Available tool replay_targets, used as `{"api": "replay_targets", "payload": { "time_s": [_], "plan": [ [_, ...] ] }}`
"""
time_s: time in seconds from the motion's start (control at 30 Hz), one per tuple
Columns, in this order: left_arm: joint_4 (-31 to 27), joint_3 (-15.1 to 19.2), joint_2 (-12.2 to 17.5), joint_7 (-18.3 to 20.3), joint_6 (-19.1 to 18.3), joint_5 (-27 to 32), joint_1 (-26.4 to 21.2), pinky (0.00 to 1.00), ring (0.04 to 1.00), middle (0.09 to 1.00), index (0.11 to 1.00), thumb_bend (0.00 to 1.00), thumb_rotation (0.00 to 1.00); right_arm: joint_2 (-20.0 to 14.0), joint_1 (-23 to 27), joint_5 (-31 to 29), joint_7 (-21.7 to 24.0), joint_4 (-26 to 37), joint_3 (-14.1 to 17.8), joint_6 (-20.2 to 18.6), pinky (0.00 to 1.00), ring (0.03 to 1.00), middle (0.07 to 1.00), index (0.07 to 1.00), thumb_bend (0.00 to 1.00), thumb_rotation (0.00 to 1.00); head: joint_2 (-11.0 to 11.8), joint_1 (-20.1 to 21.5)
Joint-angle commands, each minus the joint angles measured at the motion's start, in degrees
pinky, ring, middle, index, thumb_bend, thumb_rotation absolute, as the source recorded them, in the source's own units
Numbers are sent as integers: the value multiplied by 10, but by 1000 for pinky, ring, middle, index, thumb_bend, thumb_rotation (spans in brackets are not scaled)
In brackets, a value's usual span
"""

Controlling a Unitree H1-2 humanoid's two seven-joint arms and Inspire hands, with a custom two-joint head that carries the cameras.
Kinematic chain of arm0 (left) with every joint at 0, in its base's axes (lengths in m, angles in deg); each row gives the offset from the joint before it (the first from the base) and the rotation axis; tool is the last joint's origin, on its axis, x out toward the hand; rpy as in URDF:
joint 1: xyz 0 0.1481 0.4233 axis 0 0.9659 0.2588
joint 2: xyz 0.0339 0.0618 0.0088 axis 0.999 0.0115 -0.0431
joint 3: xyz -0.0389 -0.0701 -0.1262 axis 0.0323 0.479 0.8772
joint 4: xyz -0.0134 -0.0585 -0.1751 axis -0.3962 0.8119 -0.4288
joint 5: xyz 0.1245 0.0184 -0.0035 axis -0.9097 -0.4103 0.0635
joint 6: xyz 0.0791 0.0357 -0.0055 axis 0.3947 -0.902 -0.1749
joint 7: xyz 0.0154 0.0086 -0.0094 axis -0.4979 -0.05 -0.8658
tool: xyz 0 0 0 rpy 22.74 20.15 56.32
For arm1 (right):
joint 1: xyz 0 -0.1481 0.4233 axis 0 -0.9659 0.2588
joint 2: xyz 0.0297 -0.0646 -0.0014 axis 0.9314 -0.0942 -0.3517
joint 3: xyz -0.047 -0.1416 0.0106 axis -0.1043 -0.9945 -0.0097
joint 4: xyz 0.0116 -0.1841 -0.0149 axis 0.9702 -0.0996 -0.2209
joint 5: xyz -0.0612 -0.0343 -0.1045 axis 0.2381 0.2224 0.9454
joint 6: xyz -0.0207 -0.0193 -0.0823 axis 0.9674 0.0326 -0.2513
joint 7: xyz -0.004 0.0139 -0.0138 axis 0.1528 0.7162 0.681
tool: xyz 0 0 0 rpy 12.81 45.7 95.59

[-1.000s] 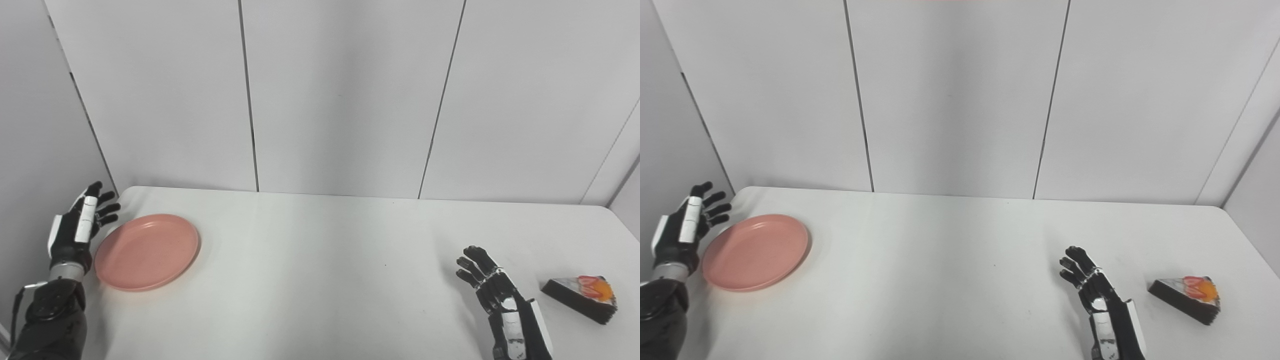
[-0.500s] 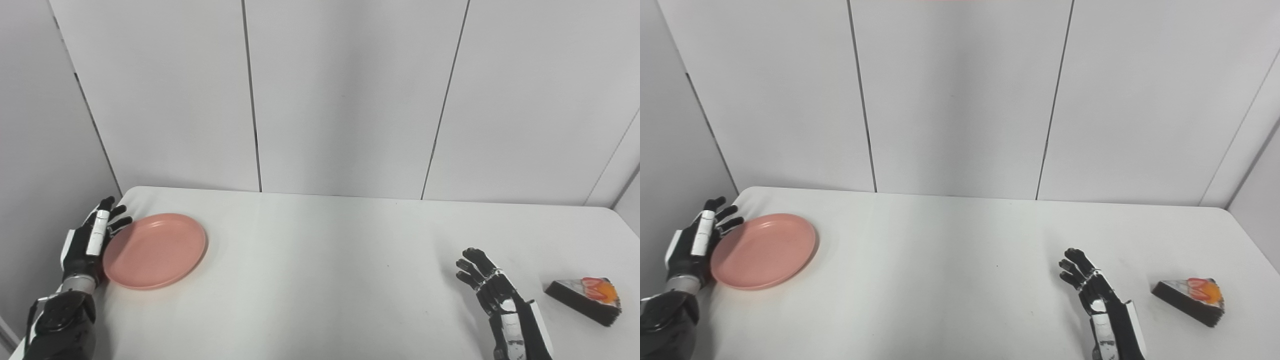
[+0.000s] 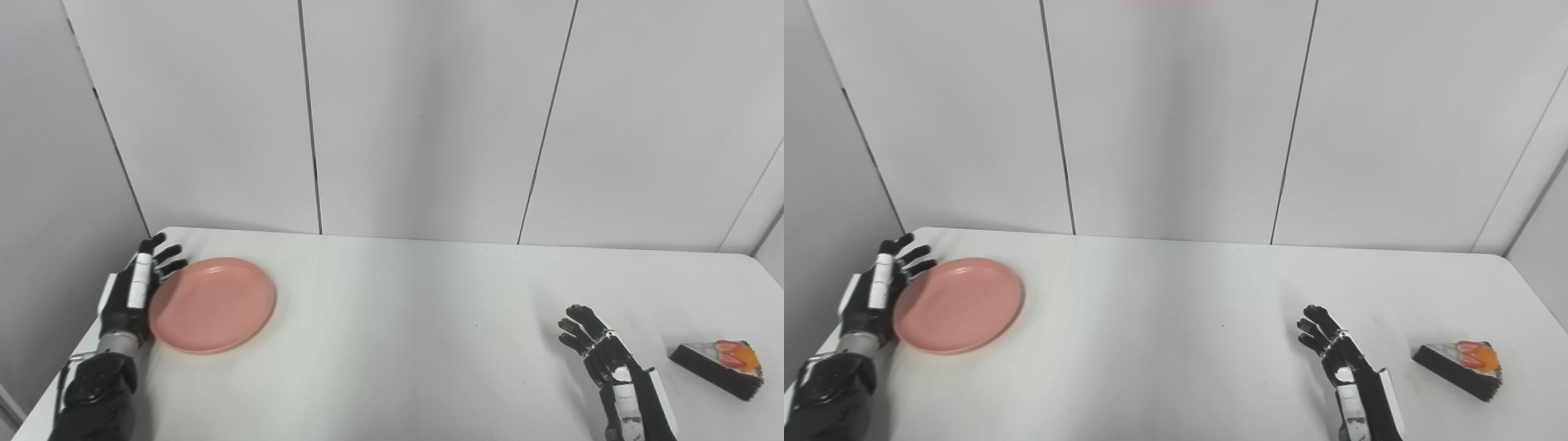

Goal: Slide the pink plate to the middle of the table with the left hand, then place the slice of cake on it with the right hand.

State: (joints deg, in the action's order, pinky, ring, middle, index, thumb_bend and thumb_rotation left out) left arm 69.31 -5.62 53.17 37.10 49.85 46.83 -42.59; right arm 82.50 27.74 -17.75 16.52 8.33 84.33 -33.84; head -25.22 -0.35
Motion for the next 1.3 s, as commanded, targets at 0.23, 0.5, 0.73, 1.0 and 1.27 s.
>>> {"api": "replay_targets", "payload": {
  "time_s": [0.23, 0.5, 0.73, 1.0, 1.27],
  "plan": [
    [-47, -27, -16, 6, 17, -18, -5, 708, 748, 834, 890, 839, 975, 8, -54, 6, -2, -42, -5, -17, 840, 842, 858, 807, 902, 931, -3, 11],
    [-75, -45, -39, -1, 0, -16, -4, 728, 762, 852, 894, 890, 954, 9, -57, 11, -3, -29, -7, -29, 851, 855, 868, 804, 898, 942, -7, 12],
    [-86, -59, -58, -7, -10, -17, -3, 727, 779, 869, 904, 819, 971, 9, -59, 13, -4, -23, -9, -35, 856, 858, 871, 805, 904, 946, -11, 17],
    [-98, -67, -88, -2, -23, -9, 7, 744, 786, 879, 906, 892, 933, 13, -59, 17, -5, -16, -11, -36, 853, 851, 871, 803, 899, 949, -15, 23],
    [-168, -68, -134, -34, -76, -11, 37, 746, 771, 869, 905, 873, 941, 18, -60, 25, -10, -7, -13, -48, 860, 852, 872, 805, 914, 953, -19, 35]
  ]
}}
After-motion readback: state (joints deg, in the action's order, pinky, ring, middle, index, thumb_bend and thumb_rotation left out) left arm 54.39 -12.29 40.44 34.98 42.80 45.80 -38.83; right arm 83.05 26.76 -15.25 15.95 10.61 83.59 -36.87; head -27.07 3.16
